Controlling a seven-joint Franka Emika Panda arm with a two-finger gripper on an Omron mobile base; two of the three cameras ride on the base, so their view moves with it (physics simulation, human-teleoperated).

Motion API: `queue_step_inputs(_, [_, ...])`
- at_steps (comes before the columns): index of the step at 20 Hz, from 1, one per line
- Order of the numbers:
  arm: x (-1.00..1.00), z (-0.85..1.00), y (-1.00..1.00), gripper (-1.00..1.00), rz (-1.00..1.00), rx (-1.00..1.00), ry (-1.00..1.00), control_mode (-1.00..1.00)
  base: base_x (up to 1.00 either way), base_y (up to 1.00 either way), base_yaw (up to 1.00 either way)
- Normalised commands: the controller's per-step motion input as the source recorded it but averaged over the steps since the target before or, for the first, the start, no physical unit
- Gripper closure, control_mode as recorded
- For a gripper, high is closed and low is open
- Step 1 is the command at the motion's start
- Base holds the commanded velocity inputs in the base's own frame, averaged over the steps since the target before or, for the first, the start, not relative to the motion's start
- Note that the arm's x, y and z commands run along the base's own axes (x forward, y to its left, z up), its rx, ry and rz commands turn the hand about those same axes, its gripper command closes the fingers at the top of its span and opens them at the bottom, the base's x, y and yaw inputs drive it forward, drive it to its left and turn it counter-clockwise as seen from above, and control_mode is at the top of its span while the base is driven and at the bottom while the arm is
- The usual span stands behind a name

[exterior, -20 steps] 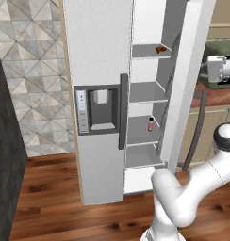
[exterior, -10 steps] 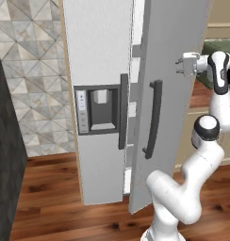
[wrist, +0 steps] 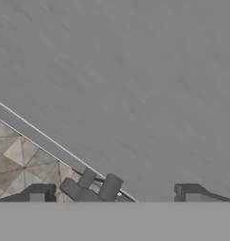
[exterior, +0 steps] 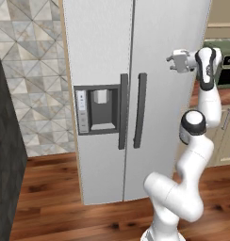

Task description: Pick up the frozen chicken drumstick from the freezer, place it on any shelf in the fridge, and close the fridge and freezer doors when done.

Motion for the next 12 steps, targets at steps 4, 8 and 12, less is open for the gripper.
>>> queue_step_inputs(4, [0.05, -0.01, 0.01, -1.00, -0.04, -0.01, -0.02, -1.00, 0.00, 0.00, 0.00])
queue_step_inputs(8, [0.00, 0.00, 0.00, -1.00, 0.00, 0.00, 0.00, -1.00, 0.00, 0.00, 0.00])
queue_step_inputs(12, [0.00, 0.00, 0.00, -1.00, 0.00, 0.00, 0.00, -1.00, 0.00, 0.00, 0.00])
